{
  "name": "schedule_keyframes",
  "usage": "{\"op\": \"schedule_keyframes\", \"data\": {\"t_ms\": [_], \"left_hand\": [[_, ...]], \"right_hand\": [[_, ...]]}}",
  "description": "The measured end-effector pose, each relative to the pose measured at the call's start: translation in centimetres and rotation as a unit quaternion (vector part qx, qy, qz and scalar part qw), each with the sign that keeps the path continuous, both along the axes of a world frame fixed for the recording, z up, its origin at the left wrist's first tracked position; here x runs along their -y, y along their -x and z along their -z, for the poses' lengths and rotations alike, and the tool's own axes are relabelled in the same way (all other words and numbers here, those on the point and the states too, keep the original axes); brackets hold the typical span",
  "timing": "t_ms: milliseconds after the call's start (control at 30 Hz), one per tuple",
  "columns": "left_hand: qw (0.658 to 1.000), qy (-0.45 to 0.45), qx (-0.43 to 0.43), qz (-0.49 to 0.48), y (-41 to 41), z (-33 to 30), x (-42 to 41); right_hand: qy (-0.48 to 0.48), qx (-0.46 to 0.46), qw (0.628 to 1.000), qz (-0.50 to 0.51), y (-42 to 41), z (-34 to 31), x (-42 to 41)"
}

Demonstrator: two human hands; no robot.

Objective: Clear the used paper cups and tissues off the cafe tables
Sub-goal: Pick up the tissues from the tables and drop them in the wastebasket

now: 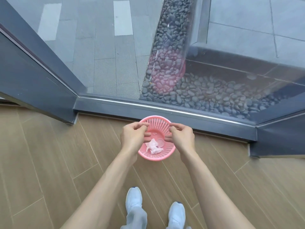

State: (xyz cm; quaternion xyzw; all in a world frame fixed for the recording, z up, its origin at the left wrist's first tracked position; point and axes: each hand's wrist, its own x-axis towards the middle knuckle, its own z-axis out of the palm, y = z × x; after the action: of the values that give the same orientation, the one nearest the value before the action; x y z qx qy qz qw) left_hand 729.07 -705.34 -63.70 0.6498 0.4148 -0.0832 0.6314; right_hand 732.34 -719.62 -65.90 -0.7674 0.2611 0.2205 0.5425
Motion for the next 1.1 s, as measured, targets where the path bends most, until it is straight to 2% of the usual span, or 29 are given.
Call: {"op": "schedule_keyframes", "data": {"t_ms": [267, 433, 567, 733, 933, 1100], "left_hand": [[0.984, 0.081, 0.154, -0.03, -0.6, -22.3, -0.1], [0.966, 0.09, 0.239, -0.031, 0.2, -36.0, -2.9], [0.955, 0.066, 0.286, -0.029, 2.6, -43.9, -6.7], [0.93, 0.004, 0.343, -0.132, 7.5, -51.1, -12.7], [0.882, -0.095, 0.381, -0.26, 16.0, -57.4, -15.9], [0.803, -0.19, 0.363, -0.434, 27.4, -59.7, -13.0]], "right_hand": [[-0.196, 0.119, 0.973, -0.031, -1.7, -24.0, -2.1], [-0.248, 0.181, 0.949, -0.073, -1.2, -37.9, -4.3], [-0.26, 0.219, 0.933, -0.116, -0.2, -46.1, -6.8], [-0.303, 0.234, 0.9, -0.209, 1.8, -53.1, -13.4], [-0.396, 0.186, 0.821, -0.366, 7.8, -58.4, -22.3], [-0.458, 0.094, 0.716, -0.518, 16.7, -60.5, -25.3]]}}
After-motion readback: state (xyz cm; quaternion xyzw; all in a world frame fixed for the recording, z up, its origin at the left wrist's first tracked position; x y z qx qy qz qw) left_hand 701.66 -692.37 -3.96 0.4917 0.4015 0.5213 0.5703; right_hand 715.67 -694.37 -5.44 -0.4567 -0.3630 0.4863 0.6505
